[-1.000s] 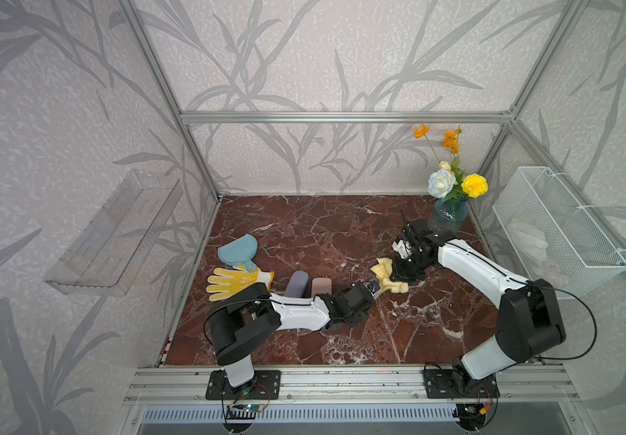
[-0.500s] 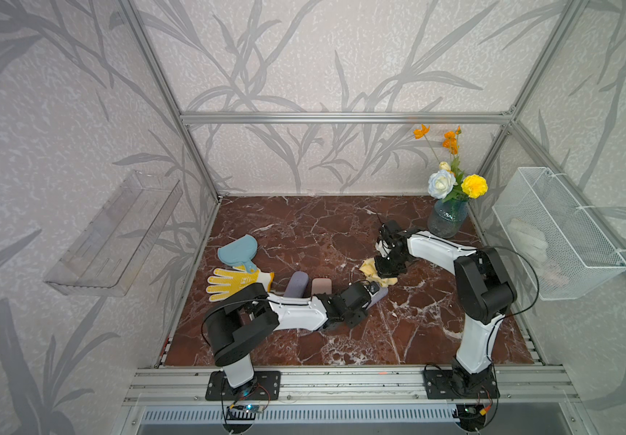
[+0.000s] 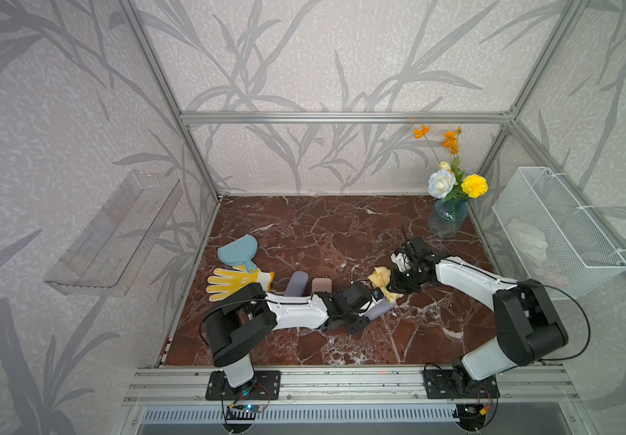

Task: Wipe the eyeglass case
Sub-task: Wipe the dirt from the eyeglass case.

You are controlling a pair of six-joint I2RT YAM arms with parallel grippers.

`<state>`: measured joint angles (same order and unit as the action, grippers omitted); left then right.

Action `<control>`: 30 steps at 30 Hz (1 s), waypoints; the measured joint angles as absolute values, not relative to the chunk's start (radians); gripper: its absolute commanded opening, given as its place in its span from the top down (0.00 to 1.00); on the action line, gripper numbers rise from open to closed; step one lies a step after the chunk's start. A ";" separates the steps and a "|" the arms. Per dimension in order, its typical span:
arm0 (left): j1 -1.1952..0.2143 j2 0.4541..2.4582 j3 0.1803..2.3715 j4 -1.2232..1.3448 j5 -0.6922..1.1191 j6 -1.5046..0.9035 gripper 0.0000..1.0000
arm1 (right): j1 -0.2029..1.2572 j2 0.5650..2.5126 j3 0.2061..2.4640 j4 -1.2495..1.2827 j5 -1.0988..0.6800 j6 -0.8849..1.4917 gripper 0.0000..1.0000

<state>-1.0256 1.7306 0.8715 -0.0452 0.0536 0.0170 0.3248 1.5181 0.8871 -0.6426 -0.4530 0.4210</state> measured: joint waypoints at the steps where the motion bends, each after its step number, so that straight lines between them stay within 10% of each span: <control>1: -1.017 1.734 0.877 -0.045 0.056 0.010 0.92 | 0.312 1.509 0.887 -0.686 -0.464 0.415 1.00; 12: -0.947 1.739 0.908 -0.095 0.202 -0.020 0.91 | 0.294 1.500 0.940 -0.850 -0.344 0.409 1.00; 30: -0.871 1.739 0.929 -0.172 0.419 -0.038 0.92 | 0.734 1.465 0.905 -0.647 -0.292 0.706 1.00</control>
